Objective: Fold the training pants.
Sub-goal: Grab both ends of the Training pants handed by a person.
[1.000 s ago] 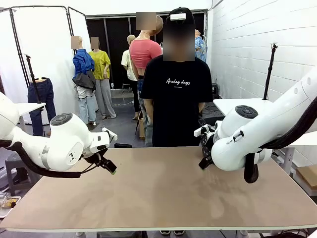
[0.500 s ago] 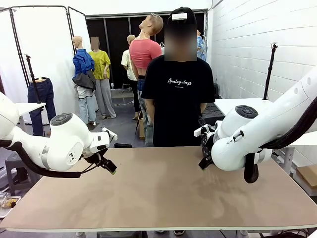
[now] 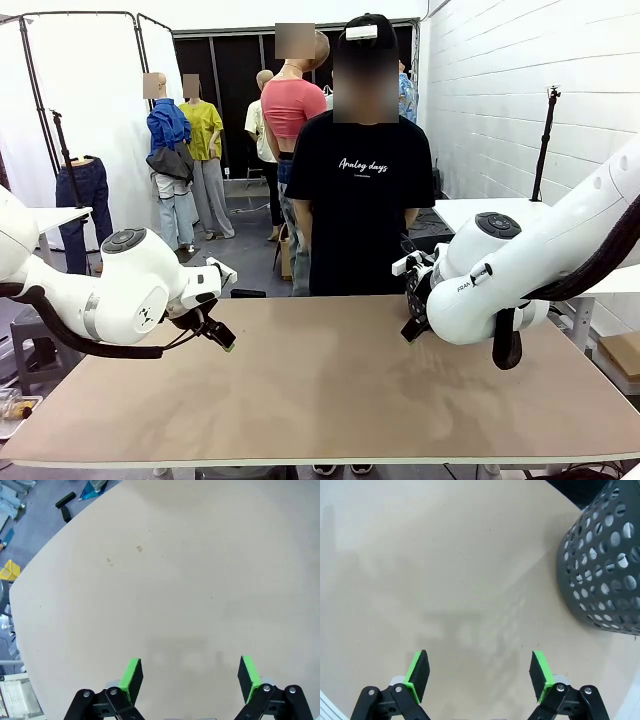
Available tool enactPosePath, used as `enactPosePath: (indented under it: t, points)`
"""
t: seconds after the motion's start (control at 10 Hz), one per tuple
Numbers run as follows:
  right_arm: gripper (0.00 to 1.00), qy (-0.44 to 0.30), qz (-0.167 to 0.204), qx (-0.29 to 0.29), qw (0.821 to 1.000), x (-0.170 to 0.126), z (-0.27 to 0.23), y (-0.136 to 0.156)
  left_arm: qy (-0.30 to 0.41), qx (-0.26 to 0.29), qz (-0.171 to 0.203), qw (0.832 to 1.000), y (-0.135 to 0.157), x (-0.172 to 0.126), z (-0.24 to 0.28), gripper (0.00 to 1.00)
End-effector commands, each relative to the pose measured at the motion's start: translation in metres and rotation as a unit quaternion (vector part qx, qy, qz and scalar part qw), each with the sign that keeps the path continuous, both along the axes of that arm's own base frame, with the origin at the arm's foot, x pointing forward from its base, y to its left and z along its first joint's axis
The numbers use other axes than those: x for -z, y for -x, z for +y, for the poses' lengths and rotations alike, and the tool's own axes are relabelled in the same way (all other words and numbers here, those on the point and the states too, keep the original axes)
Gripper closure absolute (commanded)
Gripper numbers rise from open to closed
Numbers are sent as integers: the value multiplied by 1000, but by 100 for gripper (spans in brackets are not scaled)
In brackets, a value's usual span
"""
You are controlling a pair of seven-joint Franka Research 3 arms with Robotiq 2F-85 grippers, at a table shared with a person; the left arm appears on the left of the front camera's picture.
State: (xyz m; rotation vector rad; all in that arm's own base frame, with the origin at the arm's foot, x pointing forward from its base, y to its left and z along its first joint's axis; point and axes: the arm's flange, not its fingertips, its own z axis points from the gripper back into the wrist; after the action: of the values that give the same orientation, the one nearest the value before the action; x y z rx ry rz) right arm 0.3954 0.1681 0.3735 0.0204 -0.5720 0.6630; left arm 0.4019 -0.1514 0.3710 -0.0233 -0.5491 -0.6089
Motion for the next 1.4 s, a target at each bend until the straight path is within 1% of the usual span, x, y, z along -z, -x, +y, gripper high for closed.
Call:
enactPosePath:
  t: [0.0,0.2,0.4,0.6,0.7,0.8,0.9,1.0,1.1,1.3]
  points:
    - [0,-4,4,2,1000,-16,-4,3,-7,-3,-3,1000,4,-19,-2,0]
    - [0,-6,3,-6,1000,-56,-12,12,-18,-3,-3,1000,18,-61,-4,0]
    - [0,-4,0,-11,1000,-92,-18,19,1,2,14,1000,35,-103,-5,0]
    - [0,-9,6,-26,1000,-118,-19,30,10,19,7,1000,51,-141,-6,0]
    - [0,-10,6,-33,999,-133,-20,40,8,26,9,1000,62,-157,-9,0]
    - [0,-13,-6,-35,999,-148,-22,47,13,33,9,999,68,-169,-10,0]
    - [0,-15,-23,-37,999,-162,-22,52,12,29,0,999,71,-180,-7,0]
    - [0,-14,-32,-36,999,-174,-24,62,9,32,-5,999,80,-189,-8,0]
    - [0,-13,-44,-33,998,-184,-26,70,5,31,-14,999,87,-195,-9,0]
    - [0,-15,-65,-29,997,-192,-26,80,3,32,-18,999,92,-196,-9,0]
